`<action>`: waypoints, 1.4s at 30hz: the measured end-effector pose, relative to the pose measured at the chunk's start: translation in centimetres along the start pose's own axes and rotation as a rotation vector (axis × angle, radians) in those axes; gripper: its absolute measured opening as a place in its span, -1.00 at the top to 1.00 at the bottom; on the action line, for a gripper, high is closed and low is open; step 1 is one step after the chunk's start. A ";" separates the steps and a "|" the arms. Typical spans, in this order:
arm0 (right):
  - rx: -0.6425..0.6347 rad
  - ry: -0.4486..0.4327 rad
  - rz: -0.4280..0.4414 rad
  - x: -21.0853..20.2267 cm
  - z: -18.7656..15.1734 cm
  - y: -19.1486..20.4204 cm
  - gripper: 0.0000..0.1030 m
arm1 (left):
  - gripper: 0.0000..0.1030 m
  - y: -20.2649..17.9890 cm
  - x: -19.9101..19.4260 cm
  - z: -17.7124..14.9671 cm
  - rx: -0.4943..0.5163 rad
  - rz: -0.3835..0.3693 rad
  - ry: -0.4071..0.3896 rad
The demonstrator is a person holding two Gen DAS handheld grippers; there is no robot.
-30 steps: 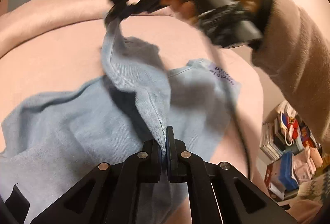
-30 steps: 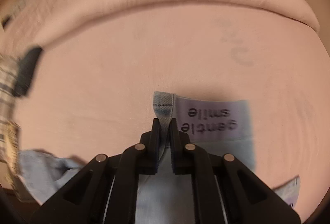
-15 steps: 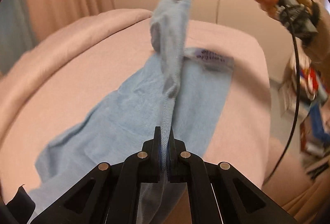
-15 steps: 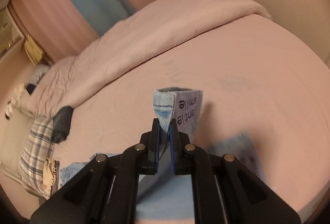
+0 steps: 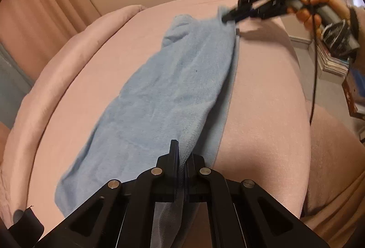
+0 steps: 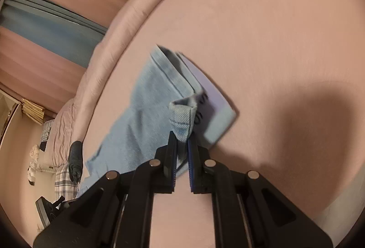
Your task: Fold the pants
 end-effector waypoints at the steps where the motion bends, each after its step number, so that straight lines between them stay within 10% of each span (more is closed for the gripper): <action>1: -0.013 -0.023 0.013 -0.8 0.1 0.2 0.82 | 0.97 -0.2 0.0 0.0 0.009 0.004 0.002; 14: -0.058 0.014 -0.122 -0.9 -0.4 -2.5 0.66 | 0.77 -0.4 -1.2 0.4 -0.062 -0.077 0.031; 17: -0.115 0.008 -0.236 -2.5 0.2 -2.9 0.34 | -0.11 1.1 -2.4 0.8 -0.134 -0.095 0.005; 23: -0.234 -0.115 -0.203 -4.6 5.0 -0.3 0.11 | -0.43 5.6 -3.9 3.7 -0.292 -0.129 -0.128; 31: -0.378 0.130 -0.197 7.3 9.8 3.2 0.11 | -0.44 13.0 4.4 2.3 -0.467 0.024 0.023; 35: -0.445 0.136 -0.219 8.2 10.0 3.8 0.64 | -0.42 14.9 6.9 -0.7 -0.457 0.089 0.142; 37: -0.487 0.096 -0.199 7.2 10.0 4.8 0.85 | 0.16 15.3 8.0 -1.8 -0.456 0.101 0.177; 42: -0.553 0.063 -0.260 8.0 10.7 5.0 0.84 | 0.29 16.9 9.3 -1.9 -0.553 0.112 0.163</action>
Point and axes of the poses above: each gripper's, at about its wrist camera, not at the fingertips, and x roughly the way its jaws point, y to its left, z to its top, the point moved 6 cm from there along x, roughly the way its jaws point, and after that the axes turned 1 degree about x, right-handed, at the moved point
